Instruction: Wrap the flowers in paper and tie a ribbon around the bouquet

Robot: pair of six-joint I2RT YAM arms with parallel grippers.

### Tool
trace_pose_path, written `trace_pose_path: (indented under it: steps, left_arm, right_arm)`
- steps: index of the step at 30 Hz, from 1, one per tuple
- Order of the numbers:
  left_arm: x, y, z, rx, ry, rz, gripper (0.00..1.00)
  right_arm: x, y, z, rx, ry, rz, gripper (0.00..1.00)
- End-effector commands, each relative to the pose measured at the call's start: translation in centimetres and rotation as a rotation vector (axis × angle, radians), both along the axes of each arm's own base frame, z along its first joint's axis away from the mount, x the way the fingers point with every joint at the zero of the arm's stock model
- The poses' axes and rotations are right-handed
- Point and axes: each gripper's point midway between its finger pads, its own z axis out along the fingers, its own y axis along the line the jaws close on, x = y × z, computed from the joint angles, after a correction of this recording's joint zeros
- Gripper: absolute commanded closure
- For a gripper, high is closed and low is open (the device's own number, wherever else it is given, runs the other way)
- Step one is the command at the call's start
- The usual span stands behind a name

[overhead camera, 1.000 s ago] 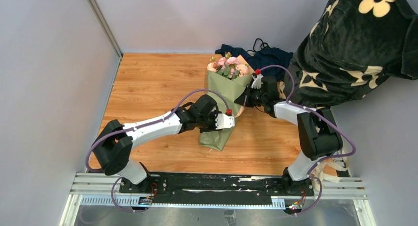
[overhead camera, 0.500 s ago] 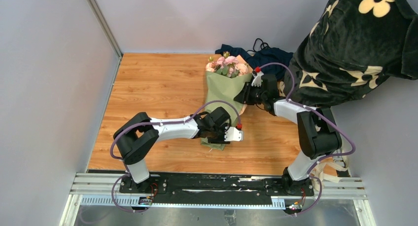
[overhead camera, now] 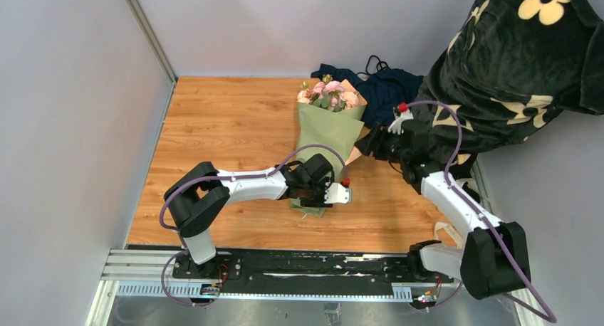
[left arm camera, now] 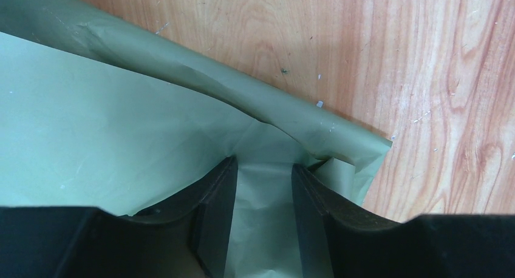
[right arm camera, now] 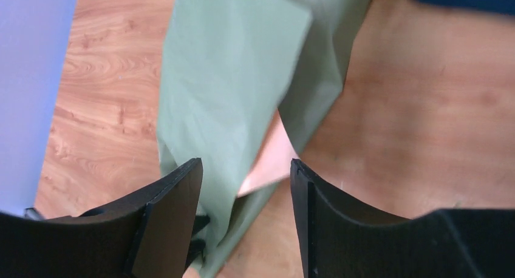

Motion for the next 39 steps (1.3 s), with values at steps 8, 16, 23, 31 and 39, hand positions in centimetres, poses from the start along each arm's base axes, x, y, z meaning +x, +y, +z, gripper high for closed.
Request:
trace_pose_path:
  steps: [8, 16, 23, 31, 39]
  left_arm:
    - [-1.5, 1.3, -3.1, 0.075, 0.079, -0.008, 0.52]
    - [-1.5, 1.3, -3.0, 0.075, 0.079, -0.007, 0.51]
    - [-1.6, 1.2, -2.6, 0.068, 0.082, -0.012, 0.45]
    - [-3.8, 0.8, 4.3, 0.007, 0.143, -0.11, 0.39]
    - [1.7, 2.6, 8.7, -0.101, 0.071, 0.065, 0.46]
  right_arm:
    - [-3.3, 5.8, -5.6, 0.27, 0.145, 0.085, 0.38]
    - [-1.9, 8.7, -7.9, 0.344, 0.205, 0.183, 0.4]
    - [-0.5, 9.3, -8.7, 0.326, 0.17, 0.235, 0.97]
    - [-0.1, 7.7, -11.6, 0.182, 0.217, 0.238, 1.0]
    - [0.3, 6.7, -12.5, 0.097, 0.243, 0.237, 1.0]
